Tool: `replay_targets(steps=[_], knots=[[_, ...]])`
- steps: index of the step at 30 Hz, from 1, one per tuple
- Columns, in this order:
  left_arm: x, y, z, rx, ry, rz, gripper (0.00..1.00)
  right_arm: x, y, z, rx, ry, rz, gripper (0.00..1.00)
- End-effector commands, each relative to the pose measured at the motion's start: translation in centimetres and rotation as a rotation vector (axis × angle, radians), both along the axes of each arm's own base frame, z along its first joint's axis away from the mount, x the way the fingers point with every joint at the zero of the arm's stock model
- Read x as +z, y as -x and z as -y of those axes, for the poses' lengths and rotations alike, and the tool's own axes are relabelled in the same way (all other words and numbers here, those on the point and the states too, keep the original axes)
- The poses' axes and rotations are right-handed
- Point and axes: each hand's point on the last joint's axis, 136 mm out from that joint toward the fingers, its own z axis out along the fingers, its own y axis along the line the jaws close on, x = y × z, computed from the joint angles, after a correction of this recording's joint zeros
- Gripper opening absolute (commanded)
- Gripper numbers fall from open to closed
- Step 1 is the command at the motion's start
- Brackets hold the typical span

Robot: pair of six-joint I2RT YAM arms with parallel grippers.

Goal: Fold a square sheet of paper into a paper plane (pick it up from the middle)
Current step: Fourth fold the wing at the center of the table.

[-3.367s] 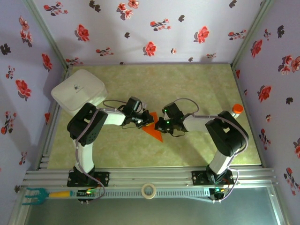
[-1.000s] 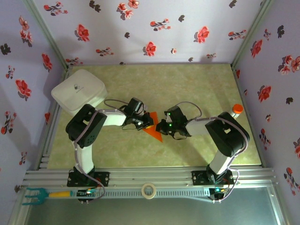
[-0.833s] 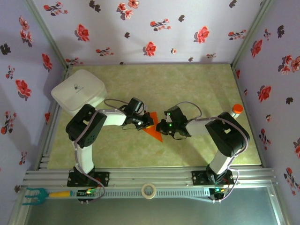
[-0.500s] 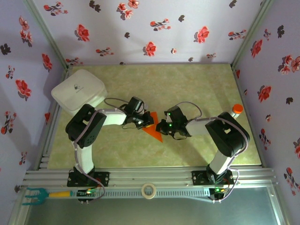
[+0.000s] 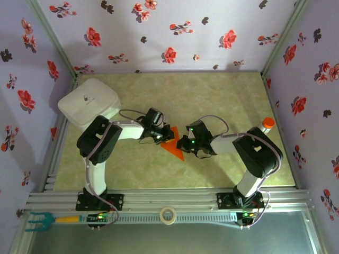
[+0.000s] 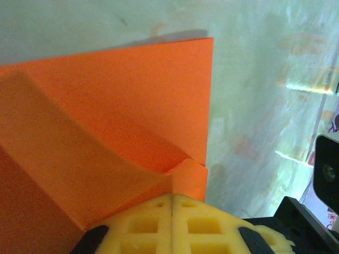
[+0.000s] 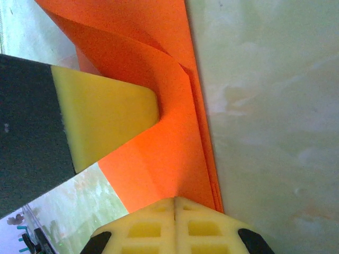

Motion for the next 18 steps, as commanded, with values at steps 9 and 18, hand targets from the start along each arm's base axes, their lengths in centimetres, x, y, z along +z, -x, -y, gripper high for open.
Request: replay_targets(steps=[9, 18], knots=[[-1.7, -3.3, -3.9, 0.046, -0.081, 0.01, 0.03, -4.9, 3.7, 4.0, -0.025, 0.201, -0.161, 0.0], [-1.7, -5.5, -6.2, 0.086, -0.088, 0.014, 0.03, -5.3, 3.9, 4.1, -0.025, 0.202, -0.169, 0.0]])
